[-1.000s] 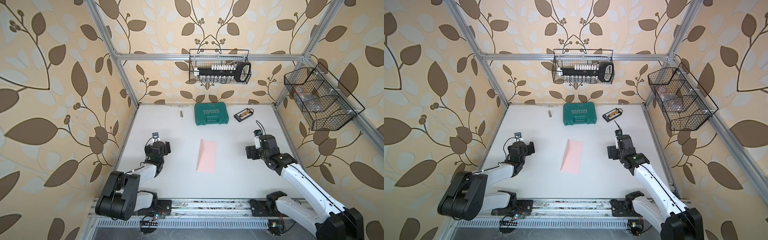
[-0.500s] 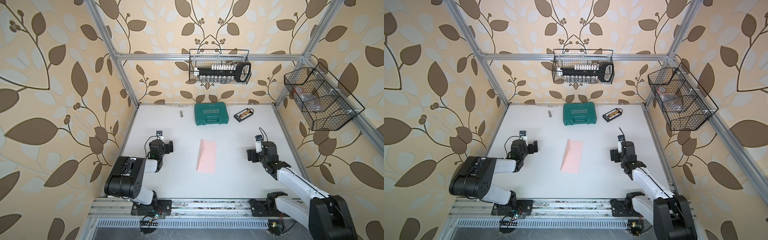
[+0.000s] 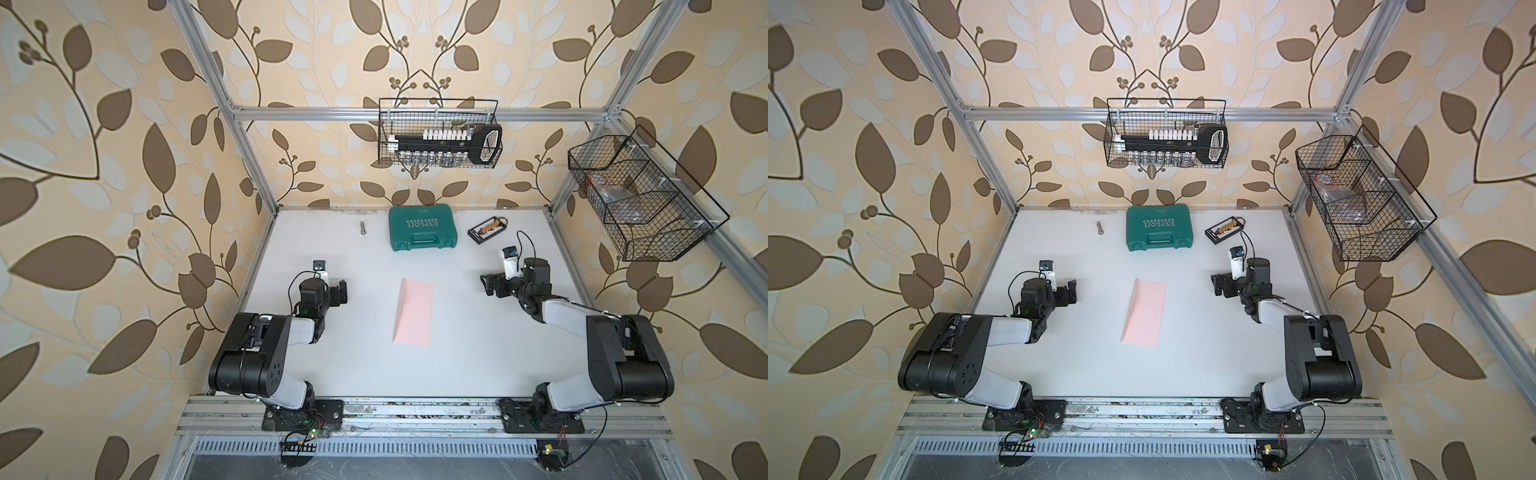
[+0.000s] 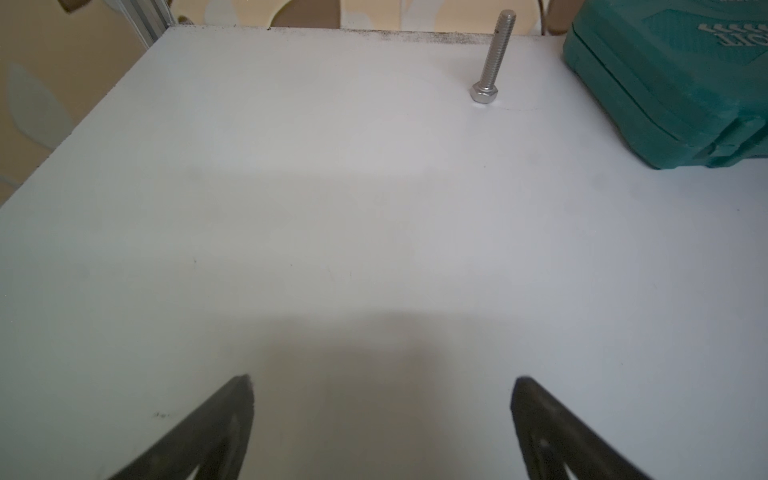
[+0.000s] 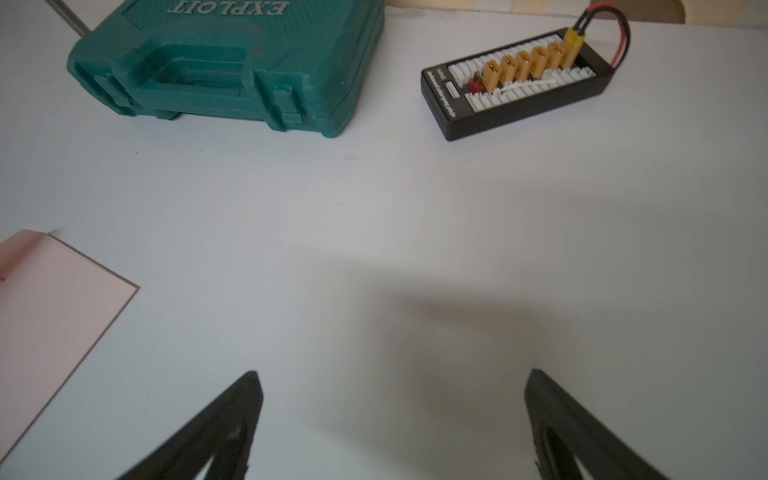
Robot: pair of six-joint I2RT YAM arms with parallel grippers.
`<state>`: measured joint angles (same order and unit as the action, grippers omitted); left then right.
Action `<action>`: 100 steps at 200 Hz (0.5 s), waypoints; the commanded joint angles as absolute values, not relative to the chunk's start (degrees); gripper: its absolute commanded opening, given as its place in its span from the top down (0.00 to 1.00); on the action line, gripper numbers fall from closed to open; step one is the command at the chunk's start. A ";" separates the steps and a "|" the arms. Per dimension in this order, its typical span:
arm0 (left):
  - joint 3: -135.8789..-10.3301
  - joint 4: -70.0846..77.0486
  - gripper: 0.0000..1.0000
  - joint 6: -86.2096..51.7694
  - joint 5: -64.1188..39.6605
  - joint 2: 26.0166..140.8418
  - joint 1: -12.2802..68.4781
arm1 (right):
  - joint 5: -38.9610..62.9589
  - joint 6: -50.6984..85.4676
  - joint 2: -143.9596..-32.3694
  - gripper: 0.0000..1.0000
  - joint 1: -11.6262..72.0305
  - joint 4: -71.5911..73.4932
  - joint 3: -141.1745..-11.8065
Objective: Fold the letter paper in half and place it into the envelope
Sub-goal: Reset both arms
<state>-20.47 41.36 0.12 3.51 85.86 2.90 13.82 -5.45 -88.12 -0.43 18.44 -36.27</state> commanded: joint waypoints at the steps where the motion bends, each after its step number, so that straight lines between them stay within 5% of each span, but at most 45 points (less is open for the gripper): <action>1: -21.92 42.36 0.01 0.79 2.79 85.42 2.26 | 21.16 -8.91 -91.51 0.02 -0.42 15.83 -40.42; 28: -22.03 42.30 0.01 0.80 2.89 85.41 2.20 | 25.11 -15.04 -87.89 0.02 2.70 15.93 -37.03; 100: -21.67 42.62 0.01 0.81 2.88 85.34 2.24 | -3.64 -1.24 -79.14 0.02 2.45 56.06 -12.78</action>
<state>-20.49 41.39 0.12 3.38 85.86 2.90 8.78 -8.91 -77.56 4.84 38.11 -17.43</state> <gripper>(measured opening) 0.989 0.979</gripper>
